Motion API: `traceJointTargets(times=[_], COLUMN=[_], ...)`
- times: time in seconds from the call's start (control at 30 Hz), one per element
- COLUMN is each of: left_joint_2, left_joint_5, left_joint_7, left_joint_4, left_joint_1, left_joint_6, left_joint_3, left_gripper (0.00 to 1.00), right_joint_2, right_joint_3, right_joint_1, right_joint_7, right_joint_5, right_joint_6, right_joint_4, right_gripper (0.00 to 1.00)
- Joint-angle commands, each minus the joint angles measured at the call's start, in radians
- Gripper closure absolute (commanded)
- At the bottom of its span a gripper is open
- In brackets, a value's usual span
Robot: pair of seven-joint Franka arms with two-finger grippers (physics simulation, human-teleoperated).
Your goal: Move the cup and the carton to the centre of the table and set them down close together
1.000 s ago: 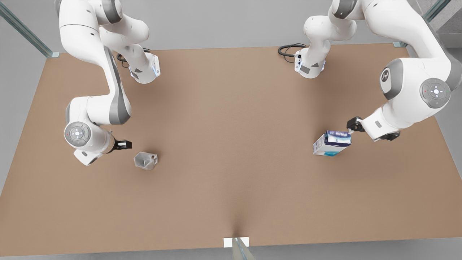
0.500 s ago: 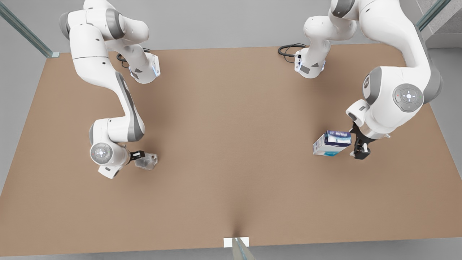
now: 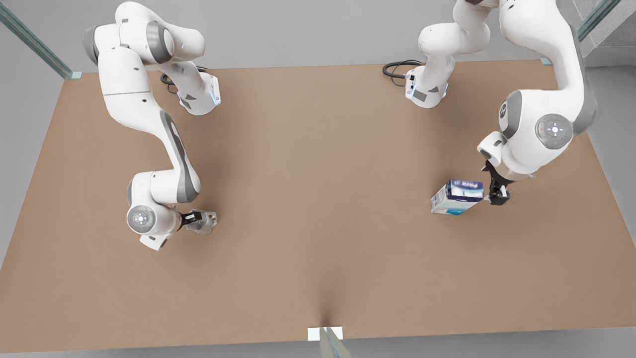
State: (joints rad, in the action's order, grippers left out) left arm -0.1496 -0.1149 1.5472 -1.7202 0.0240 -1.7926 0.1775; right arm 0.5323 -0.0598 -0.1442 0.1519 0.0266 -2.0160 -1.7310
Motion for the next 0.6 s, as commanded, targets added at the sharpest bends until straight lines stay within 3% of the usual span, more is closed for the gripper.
traceJointTargets(times=[0.0, 0.27, 0.43, 0.5, 0.57], left_joint_2=[-0.004, -0.013, 0.004, -0.005, -0.008], left_joint_5=[0.001, -0.012, -0.028, -0.028, -0.014], left_joint_7=[-0.002, -0.029, -0.025, -0.029, -0.029], left_joint_4=[-0.004, -0.085, -0.213, -0.214, -0.236], left_joint_1=[0.013, 0.045, 0.140, 0.134, 0.142], left_joint_6=[-0.001, -0.068, -0.280, -0.286, -0.312], left_joint_3=[0.014, 0.020, 0.023, 0.027, 0.025], left_gripper=[0.00, 0.00, 0.00, 0.00, 0.00], right_joint_2=[0.005, 0.044, 0.058, 0.058, 0.058], right_joint_3=[0.000, 0.000, 0.000, 0.002, 0.000], right_joint_1=[0.000, 0.000, -0.003, -0.002, -0.002], right_joint_7=[0.000, 0.000, -0.002, -0.003, -0.005], right_joint_5=[0.000, -0.002, -0.008, -0.026, -0.040], right_joint_6=[-0.001, -0.056, -0.081, -0.081, -0.075], right_joint_4=[0.001, 0.004, 0.002, 0.001, -0.005], right_gripper=[0.00, 0.00, 0.00, 0.50, 0.59])
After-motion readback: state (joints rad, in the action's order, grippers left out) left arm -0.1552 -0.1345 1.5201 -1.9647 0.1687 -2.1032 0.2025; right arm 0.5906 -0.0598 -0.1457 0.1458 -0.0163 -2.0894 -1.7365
